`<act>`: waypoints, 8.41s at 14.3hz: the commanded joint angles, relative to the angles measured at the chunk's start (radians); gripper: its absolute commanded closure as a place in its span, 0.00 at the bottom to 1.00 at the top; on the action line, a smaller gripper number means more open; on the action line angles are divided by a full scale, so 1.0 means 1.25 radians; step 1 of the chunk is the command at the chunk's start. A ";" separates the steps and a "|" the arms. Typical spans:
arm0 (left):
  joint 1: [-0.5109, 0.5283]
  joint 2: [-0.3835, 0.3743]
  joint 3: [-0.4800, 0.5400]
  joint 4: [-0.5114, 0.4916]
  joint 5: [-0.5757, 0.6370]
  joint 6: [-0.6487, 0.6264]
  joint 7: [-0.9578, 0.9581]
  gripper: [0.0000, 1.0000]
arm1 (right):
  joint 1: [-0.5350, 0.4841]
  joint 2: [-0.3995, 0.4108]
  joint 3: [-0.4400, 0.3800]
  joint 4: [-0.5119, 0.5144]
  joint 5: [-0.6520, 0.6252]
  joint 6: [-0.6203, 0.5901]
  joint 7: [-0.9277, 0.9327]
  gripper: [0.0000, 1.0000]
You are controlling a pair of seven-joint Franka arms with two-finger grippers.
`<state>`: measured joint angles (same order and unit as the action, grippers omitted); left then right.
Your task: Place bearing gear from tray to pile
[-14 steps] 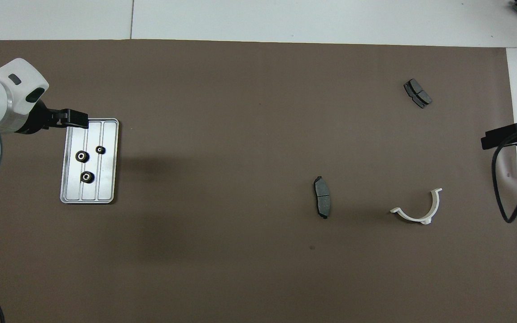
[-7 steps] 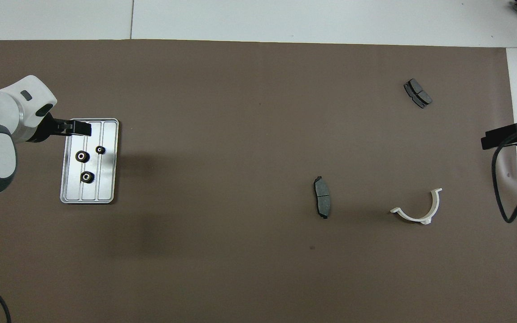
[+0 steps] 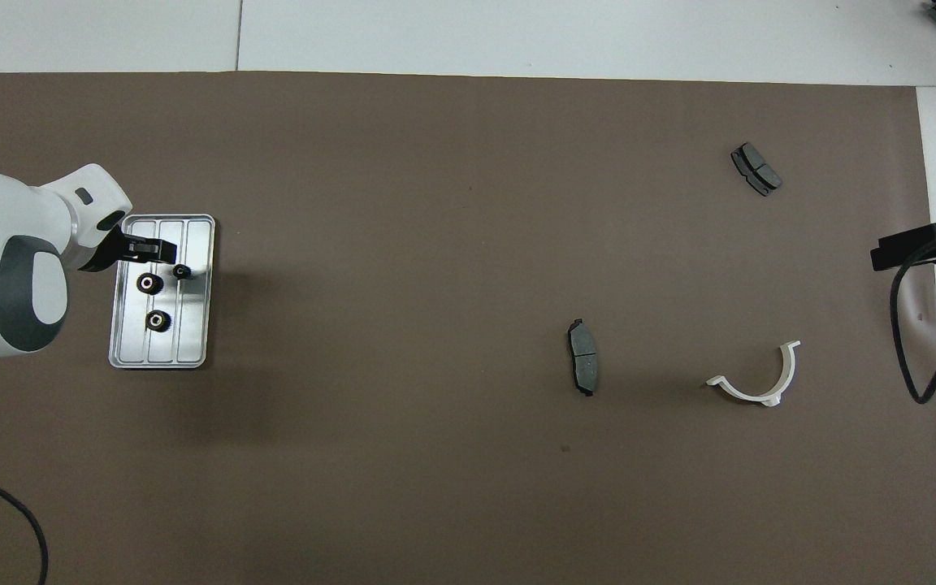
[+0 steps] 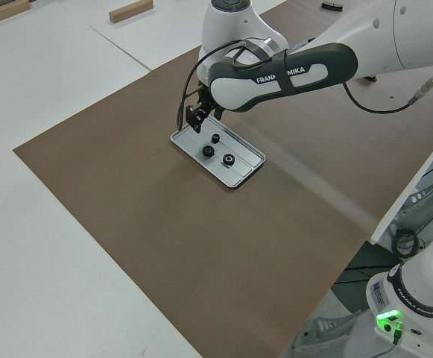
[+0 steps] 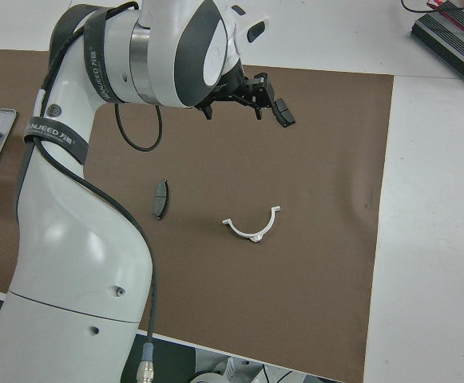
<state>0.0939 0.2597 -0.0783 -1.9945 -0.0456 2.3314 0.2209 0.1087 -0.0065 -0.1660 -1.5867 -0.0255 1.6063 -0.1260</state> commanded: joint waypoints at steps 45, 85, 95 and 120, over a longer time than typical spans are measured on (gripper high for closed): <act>-0.506 0.232 -0.060 0.330 0.052 0.103 -0.938 1.00 | 0.030 -0.034 0.003 -0.072 0.030 0.071 0.041 0.00; 0.068 -0.141 -0.055 -0.271 0.050 0.130 -0.395 0.53 | 0.421 0.517 0.006 0.047 -0.004 0.568 0.508 0.17; 0.067 -0.134 -0.055 -0.272 0.050 0.151 -0.390 1.00 | 0.432 0.506 0.006 0.029 0.001 0.546 0.519 0.48; -0.363 -0.032 -0.063 0.135 -0.016 -0.010 -0.796 1.00 | 0.213 0.452 0.015 0.057 0.030 0.439 0.293 0.96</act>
<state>-0.2738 0.1719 -0.1745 -1.8326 -0.0604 2.2410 -0.6686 0.4317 0.5790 -0.1692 -1.5138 -0.0099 2.1980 0.3110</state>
